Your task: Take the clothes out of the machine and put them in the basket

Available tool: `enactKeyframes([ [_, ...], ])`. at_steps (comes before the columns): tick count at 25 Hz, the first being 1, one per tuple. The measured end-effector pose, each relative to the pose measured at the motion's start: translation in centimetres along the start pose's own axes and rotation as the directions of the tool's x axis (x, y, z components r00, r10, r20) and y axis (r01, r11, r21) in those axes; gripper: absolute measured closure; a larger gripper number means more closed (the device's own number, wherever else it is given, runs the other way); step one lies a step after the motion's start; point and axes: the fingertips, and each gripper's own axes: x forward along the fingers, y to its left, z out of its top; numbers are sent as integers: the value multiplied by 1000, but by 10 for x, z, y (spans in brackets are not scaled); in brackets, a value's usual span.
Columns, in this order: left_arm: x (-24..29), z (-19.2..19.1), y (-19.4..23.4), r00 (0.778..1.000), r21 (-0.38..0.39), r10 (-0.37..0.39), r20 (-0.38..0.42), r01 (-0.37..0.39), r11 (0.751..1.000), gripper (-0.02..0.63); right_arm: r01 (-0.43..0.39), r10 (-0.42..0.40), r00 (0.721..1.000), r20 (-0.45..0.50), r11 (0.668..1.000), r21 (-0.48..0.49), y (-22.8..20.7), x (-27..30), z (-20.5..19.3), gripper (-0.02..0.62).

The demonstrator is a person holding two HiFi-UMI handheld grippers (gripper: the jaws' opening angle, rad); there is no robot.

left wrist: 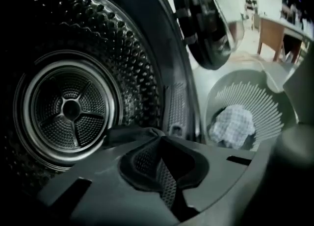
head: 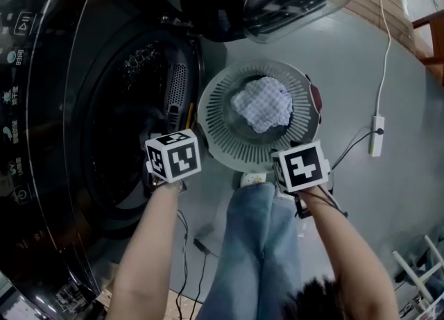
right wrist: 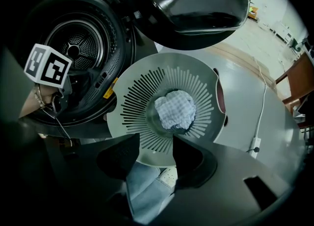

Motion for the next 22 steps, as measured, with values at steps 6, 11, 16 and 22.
enactKeyframes([
  [6,-21,40,-73,952,-69,-283,113,292,954,603,15,-16,1000,14,1000,23,-7,-4,-1,396],
  [11,-52,74,-132,868,-74,-459,192,479,875,603,14,-15,1000,18,999,39,-13,-6,-10,397],
  [16,-86,101,-185,745,-27,-618,253,644,765,603,0,-6,999,43,990,140,-27,-9,-18,397],
  [22,-136,117,-248,542,137,-797,264,797,588,603,26,-36,997,65,988,153,-44,-14,-17,402],
])
